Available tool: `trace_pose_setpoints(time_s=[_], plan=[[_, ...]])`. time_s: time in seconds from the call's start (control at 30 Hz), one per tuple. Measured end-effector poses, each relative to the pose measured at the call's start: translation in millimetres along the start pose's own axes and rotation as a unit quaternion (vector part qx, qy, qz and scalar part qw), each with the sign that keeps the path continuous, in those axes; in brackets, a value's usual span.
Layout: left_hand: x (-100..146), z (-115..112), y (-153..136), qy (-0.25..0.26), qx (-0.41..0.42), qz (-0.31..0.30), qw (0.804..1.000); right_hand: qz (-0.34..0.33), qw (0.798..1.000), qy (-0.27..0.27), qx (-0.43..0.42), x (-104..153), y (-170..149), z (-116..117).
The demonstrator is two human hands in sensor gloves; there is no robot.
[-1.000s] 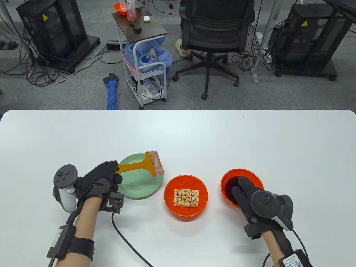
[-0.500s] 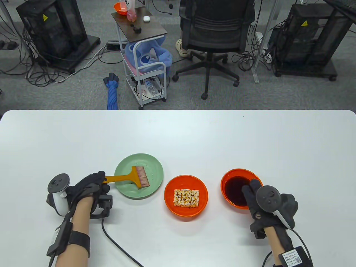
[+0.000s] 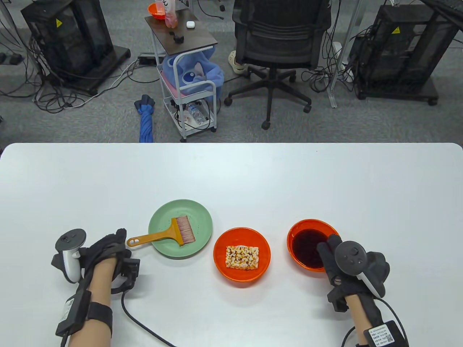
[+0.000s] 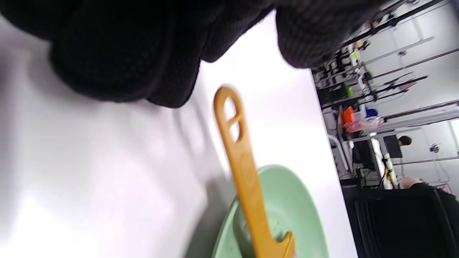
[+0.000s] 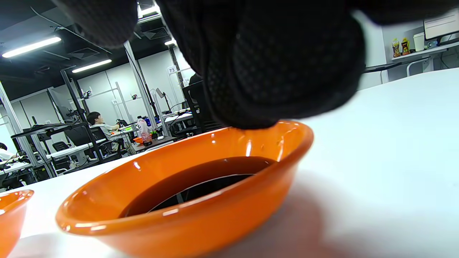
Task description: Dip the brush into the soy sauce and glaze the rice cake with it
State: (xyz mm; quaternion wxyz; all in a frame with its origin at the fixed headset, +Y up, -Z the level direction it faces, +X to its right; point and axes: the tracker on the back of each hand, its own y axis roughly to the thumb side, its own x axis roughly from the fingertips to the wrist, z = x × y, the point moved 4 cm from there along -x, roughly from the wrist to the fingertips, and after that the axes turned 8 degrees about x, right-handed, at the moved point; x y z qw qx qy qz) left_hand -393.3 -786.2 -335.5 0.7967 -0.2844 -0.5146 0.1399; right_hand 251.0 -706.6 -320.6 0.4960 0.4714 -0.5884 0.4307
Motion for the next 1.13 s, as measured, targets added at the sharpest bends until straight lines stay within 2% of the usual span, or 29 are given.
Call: trace_pose_setpoints(time_s=[0.1, 0.13, 0.23, 0.3, 0.37, 0.5, 0.6, 0.7, 1.13], plan=[[20, 13, 26, 0.044, -0.006, -0.067, 0.997, -0.005, 1.000, 0.002, 0.012, 0, 0, 1], [33, 15, 41, 0.060, -0.020, -0.107, 0.992, -0.006, 1.000, 0.001, 0.019, 0, -1, 2], [66, 6, 73, 0.070, -0.068, -0.199, 0.975, -0.009, 1.000, 0.004, 0.028, 0, -5, 5], [94, -15, 93, 0.053, -0.096, -0.291, 0.950, -0.010, 0.999, 0.006, 0.032, 1, -8, 6], [115, -38, 100, 0.032, -0.133, -0.343, 0.929, -0.011, 0.999, 0.004, 0.041, 1, -9, 7], [137, -82, 93, 0.002, -0.181, -0.396, 0.900, -0.012, 0.998, 0.007, 0.066, 1, -11, 11], [140, -109, 80, -0.015, -0.201, -0.419, 0.885, -0.017, 0.996, 0.010, 0.084, 2, -9, 13], [136, -120, 70, -0.024, -0.227, -0.417, 0.880, -0.021, 0.995, 0.009, 0.093, 3, -6, 14], [116, -119, 52, -0.039, -0.245, -0.384, 0.889, -0.025, 0.994, 0.008, 0.110, 5, -1, 16]])
